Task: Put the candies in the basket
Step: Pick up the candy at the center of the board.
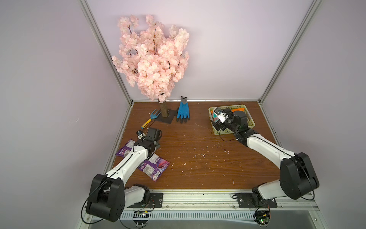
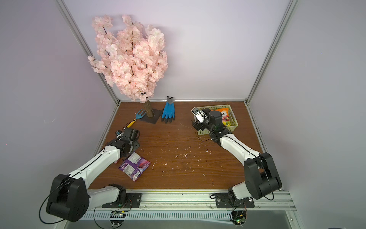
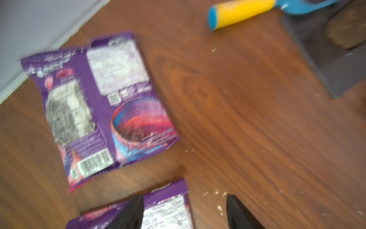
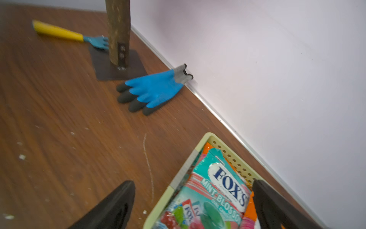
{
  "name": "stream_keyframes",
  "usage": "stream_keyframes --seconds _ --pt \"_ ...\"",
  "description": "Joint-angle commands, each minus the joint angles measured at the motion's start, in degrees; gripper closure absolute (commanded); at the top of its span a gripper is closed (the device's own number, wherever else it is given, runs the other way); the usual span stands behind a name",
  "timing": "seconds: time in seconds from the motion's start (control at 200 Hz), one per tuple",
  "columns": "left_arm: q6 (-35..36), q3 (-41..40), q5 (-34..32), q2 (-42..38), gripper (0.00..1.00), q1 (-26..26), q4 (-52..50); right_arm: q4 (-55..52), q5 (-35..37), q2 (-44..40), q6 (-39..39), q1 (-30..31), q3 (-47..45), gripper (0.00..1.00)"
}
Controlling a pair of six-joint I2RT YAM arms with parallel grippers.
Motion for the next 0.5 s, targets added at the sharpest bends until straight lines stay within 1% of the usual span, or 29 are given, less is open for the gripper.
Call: stream_keyframes --seconds 0.0,0.01,0.02,0.07,0.12,0.165,0.235,0.295,0.435,0.495 --pt "-3.57 0.44 4.44 -0.06 0.41 -0.11 -7.05 6.44 2.62 -4.27 23.64 -0.34 -1.34 0.01" --pt "-3.5 0.32 4.57 -0.2 0.41 -0.5 -7.22 6.05 3.14 -4.5 24.39 -0.35 -1.38 0.01" --pt "-3.48 0.27 4.64 -0.26 0.42 -0.95 -7.44 5.84 3.62 -4.65 26.79 -0.35 -1.43 0.01" --pt "-2.66 0.72 4.46 -0.87 0.41 -3.5 -9.19 2.87 4.85 -5.04 31.75 -0.36 -1.25 0.01" --pt "-2.26 1.84 3.46 -1.23 0.41 -6.63 -12.08 -0.36 5.61 -4.81 34.67 -0.36 -0.64 0.01" --pt "-2.28 3.31 2.35 -1.32 0.41 -10.07 -15.29 -4.47 7.77 -4.47 36.85 -0.43 0.66 0.01" --pt "-2.86 5.1 1.17 -1.26 0.41 -15.97 -19.78 -11.54 10.23 -3.4 35.95 -1.09 4.01 0.01" --pt "-4.37 5.76 0.48 -0.96 0.44 -21.43 -22.85 -15.51 12.02 -2.27 36.3 -1.65 5.95 0.01" --pt "-6.45 4.52 0.46 2.54 0.5 -33.36 -24.71 -16.0 9.87 -2.07 37.58 -3.47 5.74 0.01" --pt "-6.79 4.22 0.28 5.48 0.51 -37.79 -24.73 -14.75 8.46 -2.66 37.89 -3.93 4.92 0.01"
